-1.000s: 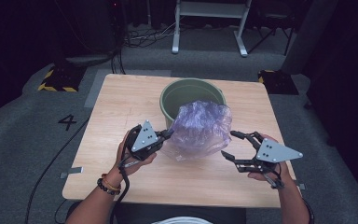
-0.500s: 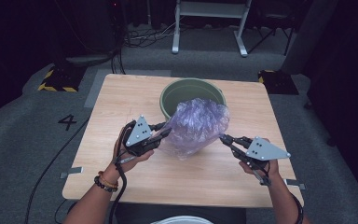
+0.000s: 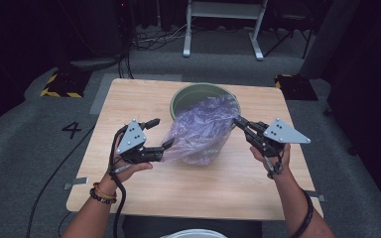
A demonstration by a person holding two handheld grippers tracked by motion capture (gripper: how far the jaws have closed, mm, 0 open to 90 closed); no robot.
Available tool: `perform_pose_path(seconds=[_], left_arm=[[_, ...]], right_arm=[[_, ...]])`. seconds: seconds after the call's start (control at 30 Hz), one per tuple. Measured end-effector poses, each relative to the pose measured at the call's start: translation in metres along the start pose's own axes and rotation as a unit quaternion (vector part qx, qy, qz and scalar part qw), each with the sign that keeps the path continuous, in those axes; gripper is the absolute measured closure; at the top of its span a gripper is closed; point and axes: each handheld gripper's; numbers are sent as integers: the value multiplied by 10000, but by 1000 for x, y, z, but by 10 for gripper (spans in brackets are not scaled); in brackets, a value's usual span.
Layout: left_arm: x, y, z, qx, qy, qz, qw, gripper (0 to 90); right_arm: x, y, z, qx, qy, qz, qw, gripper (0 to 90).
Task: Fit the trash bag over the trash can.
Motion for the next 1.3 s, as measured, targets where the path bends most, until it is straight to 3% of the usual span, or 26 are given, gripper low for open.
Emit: perform_pose_path(seconds=[0.1, 0.2, 0.3, 0.4, 0.53, 0.73, 0.87, 0.9, 0.93, 1.03, 1.1, 1.13, 1.17, 1.3], left_arm=[[7, 3, 1, 36, -72, 43, 10000, 239], [17, 2, 1, -5, -312, 57, 9995, 235], [24, -1, -4, -60, -484, 110, 9987, 234], [25, -11, -11, -195, -461, 211, 9985, 220], [19, -31, -22, -453, -372, 445, 9973, 210], [1, -50, -27, -767, 86, 841, 9935, 169], [-15, -57, -23, -928, 390, 739, 9922, 165], [-20, -58, -22, -954, 474, 562, 9927, 167], [-24, -57, -21, -975, 560, 408, 9928, 210], [-30, -50, -18, -783, 602, 437, 9942, 325], [-32, -44, -17, -774, 597, 278, 9948, 469], [-33, -42, -17, -750, 607, 221, 9951, 493], [-32, -39, -17, -768, 620, 210, 9949, 590], [-28, -35, -18, -942, 587, 235, 9935, 770]], right_arm=[[-10, -1, -3, 27, 124, 110, 9999, 897], [-15, -4, -3, 16, 240, 239, 9994, 897], [-17, -10, -1, -133, 301, 303, 9990, 897], [-20, -13, 1, -218, 439, 396, 9980, 897], [-24, -13, 0, -138, 556, 445, 9974, 897], [-28, -13, -6, -155, 559, 431, 9974, 897], [-31, -14, -10, -211, 556, 417, 9974, 896], [-32, -14, -10, -219, 563, 408, 9973, 896], [-33, -14, -11, -234, 570, 410, 9973, 895], [-34, -14, -14, -268, 544, 381, 9974, 893], [-34, -14, -15, -275, 522, 371, 9976, 891], [-35, -14, -17, -250, 512, 373, 9977, 886], [-35, -14, -18, -231, 510, 386, 9977, 881], [-33, -15, -21, -245, 424, 355, 9982, 859]])
Point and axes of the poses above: each handheld gripper's, and its own axes: x roughly backward along the jaws, z roughly out of its underside, y roughly to its left, and after that the axes turned 2 degrees about y, right-handed
